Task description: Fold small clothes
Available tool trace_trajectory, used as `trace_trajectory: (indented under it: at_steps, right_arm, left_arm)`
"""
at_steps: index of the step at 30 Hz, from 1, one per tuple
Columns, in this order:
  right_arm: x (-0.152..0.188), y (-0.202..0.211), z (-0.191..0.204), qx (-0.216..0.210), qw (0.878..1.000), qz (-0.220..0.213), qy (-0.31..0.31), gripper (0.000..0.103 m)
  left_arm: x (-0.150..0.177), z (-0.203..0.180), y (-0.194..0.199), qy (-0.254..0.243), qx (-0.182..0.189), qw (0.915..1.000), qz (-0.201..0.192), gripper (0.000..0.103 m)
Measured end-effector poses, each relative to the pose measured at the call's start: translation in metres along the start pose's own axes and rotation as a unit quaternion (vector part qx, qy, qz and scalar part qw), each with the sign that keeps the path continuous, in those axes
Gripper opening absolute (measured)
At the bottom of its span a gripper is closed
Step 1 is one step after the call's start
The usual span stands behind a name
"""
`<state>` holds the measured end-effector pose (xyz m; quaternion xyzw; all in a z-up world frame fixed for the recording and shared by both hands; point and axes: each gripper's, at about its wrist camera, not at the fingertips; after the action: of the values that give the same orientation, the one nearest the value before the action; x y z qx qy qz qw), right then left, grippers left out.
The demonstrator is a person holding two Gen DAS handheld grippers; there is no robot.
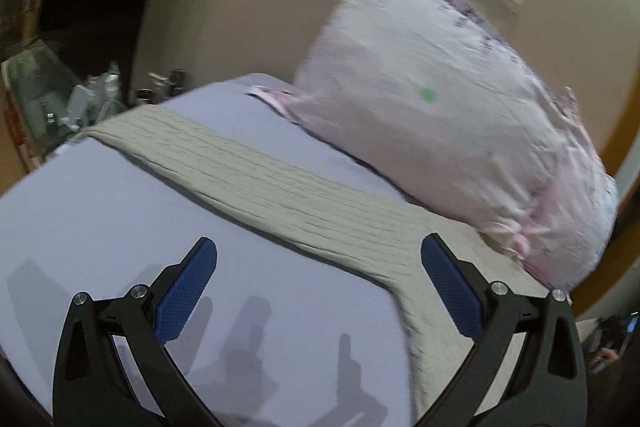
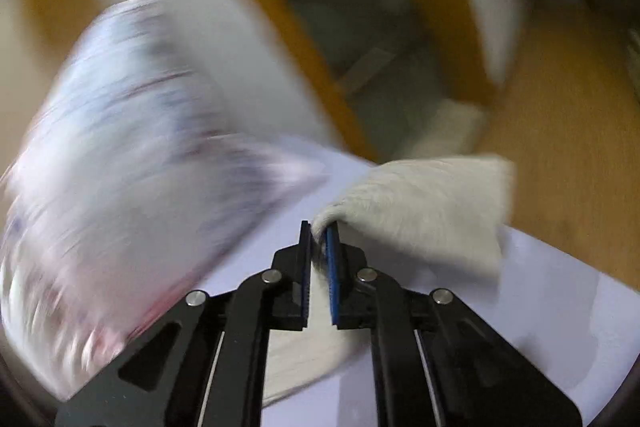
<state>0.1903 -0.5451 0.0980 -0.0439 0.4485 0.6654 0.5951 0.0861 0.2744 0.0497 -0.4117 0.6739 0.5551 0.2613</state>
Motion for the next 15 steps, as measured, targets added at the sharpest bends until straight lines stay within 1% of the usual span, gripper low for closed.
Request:
trace_trajectory:
  at_steps: [1, 2, 3, 4, 5, 6, 7, 8, 9, 10, 11, 12, 13, 14, 15]
  right_arm:
    - [0.017, 0.011, 0.04, -0.039, 0.998, 0.008, 0.048, 0.007]
    - [0.03, 0.018, 0.067, -0.065, 0.995, 0.015, 0.08, 0.007]
    - [0.051, 0.025, 0.099, -0.097, 0.988, 0.028, 0.118, 0.007]
    - [0.077, 0.031, 0.133, -0.13, 0.977, 0.046, 0.16, 0.007]
    - [0.103, 0.035, 0.162, -0.157, 0.965, 0.067, 0.197, 0.007]
    - [0.13, 0.035, 0.186, -0.178, 0.953, 0.092, 0.229, 0.007]
    - [0.162, 0.037, 0.207, -0.196, 0.937, 0.126, 0.262, 0.008]
    - [0.205, 0.031, 0.23, -0.208, 0.913, 0.181, 0.301, 0.01]
    - [0.237, 0.028, 0.242, -0.211, 0.895, 0.222, 0.325, 0.015]
    - [0.276, 0.023, 0.25, -0.207, 0.87, 0.275, 0.353, 0.027]
    - [0.298, 0.024, 0.251, -0.2, 0.856, 0.304, 0.367, 0.035]
    - [0.311, 0.024, 0.25, -0.197, 0.848, 0.321, 0.374, 0.046]
    - [0.317, 0.029, 0.247, -0.2, 0.844, 0.326, 0.375, 0.051]
    - [0.315, 0.037, 0.242, -0.207, 0.846, 0.32, 0.373, 0.055]
    - [0.307, 0.042, 0.237, -0.21, 0.852, 0.309, 0.367, 0.065]
  left_arm:
    - [-0.002, 0.008, -0.003, 0.015, -0.004, 0.9999, 0.007, 0.102]
    - [-0.002, 0.014, -0.003, 0.03, -0.002, 0.9995, 0.011, 0.102]
    - [-0.002, 0.022, -0.004, 0.054, 0.005, 0.9984, 0.014, 0.102]
    - [-0.002, 0.03, -0.006, 0.088, 0.015, 0.9959, 0.015, 0.102]
    - [-0.001, 0.036, -0.007, 0.109, 0.024, 0.9937, 0.014, 0.102]
    - [-0.001, 0.039, -0.009, 0.119, 0.027, 0.9924, 0.013, 0.102]
    - [-0.002, 0.04, -0.012, 0.123, 0.023, 0.992, 0.015, 0.102]
    - [-0.003, 0.041, -0.014, 0.123, 0.015, 0.9922, 0.016, 0.102]
    - [-0.004, 0.043, -0.016, 0.123, 0.01, 0.9922, 0.017, 0.102]
    - [-0.006, 0.044, -0.019, 0.127, 0.009, 0.9917, 0.018, 0.1]
    - [-0.008, 0.048, -0.023, 0.136, 0.014, 0.9905, 0.019, 0.094]
    - [-0.01, 0.052, -0.027, 0.148, 0.015, 0.9887, 0.021, 0.092]
    - [-0.011, 0.056, -0.029, 0.156, 0.016, 0.9873, 0.021, 0.09]
    - [-0.013, 0.062, -0.032, 0.169, 0.016, 0.9852, 0.02, 0.089]
    - [-0.014, 0.068, -0.035, 0.178, 0.013, 0.9838, 0.021, 0.089]
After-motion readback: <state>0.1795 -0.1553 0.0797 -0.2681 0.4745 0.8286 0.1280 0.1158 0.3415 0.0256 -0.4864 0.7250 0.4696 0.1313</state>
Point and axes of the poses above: each gripper's, at about its wrist camera, not at the fingertips, and y roughly against the way its jaws point, z to its left, x to its underside, and after that the axes turned 14 degrees about -y, right-handed
